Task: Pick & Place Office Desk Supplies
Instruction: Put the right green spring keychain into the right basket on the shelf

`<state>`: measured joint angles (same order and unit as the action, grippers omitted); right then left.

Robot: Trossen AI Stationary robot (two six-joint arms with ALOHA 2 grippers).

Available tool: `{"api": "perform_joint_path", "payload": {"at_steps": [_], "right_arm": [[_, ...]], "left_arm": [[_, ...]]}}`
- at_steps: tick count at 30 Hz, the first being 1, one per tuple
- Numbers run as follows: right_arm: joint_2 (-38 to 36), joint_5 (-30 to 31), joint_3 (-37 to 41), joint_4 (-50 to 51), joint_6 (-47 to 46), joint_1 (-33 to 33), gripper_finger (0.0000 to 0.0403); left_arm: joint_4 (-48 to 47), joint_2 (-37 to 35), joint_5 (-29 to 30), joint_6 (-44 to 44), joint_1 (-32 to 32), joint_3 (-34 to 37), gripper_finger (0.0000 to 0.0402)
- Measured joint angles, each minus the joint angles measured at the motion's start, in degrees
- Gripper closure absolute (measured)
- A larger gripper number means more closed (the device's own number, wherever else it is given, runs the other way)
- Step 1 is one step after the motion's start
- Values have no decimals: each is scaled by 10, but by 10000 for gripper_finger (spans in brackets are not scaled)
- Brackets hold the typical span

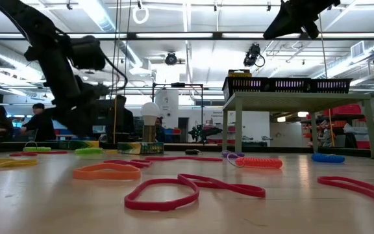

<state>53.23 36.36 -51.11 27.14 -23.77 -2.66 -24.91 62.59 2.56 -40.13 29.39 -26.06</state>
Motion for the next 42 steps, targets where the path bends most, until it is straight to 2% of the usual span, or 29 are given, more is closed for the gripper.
{"api": "perform_joint_path", "payload": {"at_steps": [5, 11, 16, 22, 26, 30, 34, 37, 42], "right_arm": [[0, 0, 0, -5, 0, 0, 385], [0, 0, 0, -13, 0, 0, 385], [0, 0, 0, -13, 0, 0, 385], [0, 0, 0, -16, 0, 0, 385], [0, -1, 0, -20, -3, -2, 385], [1, -2, 0, -21, -25, -2, 385], [16, -12, 0, -39, -45, -2, 385], [41, -54, 0, -82, -45, -2, 385], [106, -108, 0, -206, -76, 6, 379]], "left_arm": [[39, 49, -10, 24, -9, 0, 259], [29, 96, 19, 32, -9, -3, 267], [29, 107, 29, 40, -13, -3, 303], [35, 69, 3, 38, -13, 1, 384], [52, 8, 4, 37, -30, 1, 390], [120, -43, 31, 25, -74, 0, 391], [235, -57, 70, 16, -129, 0, 391], [329, -45, 105, 3, -163, -6, 392], [372, 13, 125, -6, -185, -63, 392]]}}
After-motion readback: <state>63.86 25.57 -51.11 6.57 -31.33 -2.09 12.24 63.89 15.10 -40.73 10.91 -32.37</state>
